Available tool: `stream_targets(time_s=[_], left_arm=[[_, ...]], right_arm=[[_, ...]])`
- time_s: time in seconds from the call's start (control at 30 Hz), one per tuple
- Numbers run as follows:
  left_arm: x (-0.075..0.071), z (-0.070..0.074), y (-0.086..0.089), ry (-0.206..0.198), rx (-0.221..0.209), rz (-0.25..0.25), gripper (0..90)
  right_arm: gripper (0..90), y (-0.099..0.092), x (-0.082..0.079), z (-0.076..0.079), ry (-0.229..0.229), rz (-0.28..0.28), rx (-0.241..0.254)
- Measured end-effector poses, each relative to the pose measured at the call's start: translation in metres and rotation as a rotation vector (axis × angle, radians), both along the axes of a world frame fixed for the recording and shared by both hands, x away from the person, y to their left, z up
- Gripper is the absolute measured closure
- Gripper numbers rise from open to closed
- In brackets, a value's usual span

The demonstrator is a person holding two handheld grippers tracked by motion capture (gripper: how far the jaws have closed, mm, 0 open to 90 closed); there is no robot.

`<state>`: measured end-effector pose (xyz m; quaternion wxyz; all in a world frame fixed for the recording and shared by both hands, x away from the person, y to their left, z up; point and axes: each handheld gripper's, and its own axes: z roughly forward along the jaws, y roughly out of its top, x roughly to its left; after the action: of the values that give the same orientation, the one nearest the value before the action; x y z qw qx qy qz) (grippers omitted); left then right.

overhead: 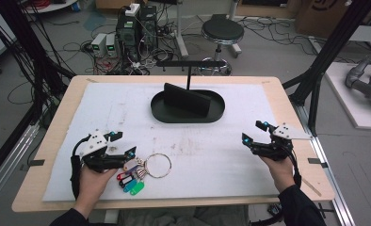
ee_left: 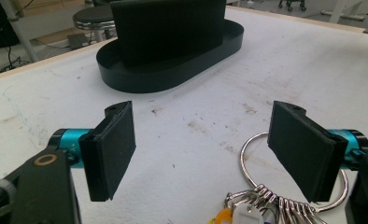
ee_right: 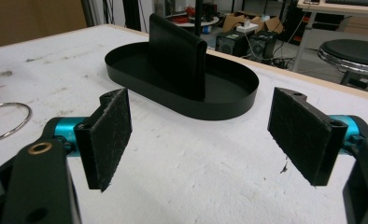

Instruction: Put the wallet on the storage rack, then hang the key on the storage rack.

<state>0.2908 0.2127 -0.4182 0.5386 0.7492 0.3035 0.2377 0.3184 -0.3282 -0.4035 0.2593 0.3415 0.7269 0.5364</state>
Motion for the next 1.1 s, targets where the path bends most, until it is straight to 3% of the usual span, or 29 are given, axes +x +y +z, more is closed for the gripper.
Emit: stream_targets(time_s=[0.13, 0.53, 0.73, 0.83, 0.93, 1.1], left_arm=[[0.001, 0.000, -0.002, 0.003, 0.006, -0.004, 23.3], [0.002, -0.003, 0.002, 0.001, 0.012, 0.026, 23.4], [0.004, -0.004, 0.005, 0.027, -0.019, 0.037, 30.3], [0.004, -0.002, 0.004, 0.032, -0.037, 0.021, 31.4], [0.006, 0.003, 0.002, 0.055, -0.032, 0.026, 23.3], [0.008, 0.008, -0.006, 0.061, -0.033, -0.008, 22.9]], right_arm=[[22.0, -0.001, -0.001, -0.002, -0.002, -0.004, -0.014], [22.0, -0.001, 0.000, 0.002, -0.003, -0.009, 0.019], [22.6, 0.003, 0.006, 0.003, 0.046, -0.004, 0.030], [22.9, 0.005, 0.006, 0.003, 0.066, 0.033, 0.014], [22.5, 0.007, 0.007, 0.005, 0.055, 0.069, -0.025], [21.4, 0.007, 0.007, 0.005, 0.040, 0.053, -0.033]])
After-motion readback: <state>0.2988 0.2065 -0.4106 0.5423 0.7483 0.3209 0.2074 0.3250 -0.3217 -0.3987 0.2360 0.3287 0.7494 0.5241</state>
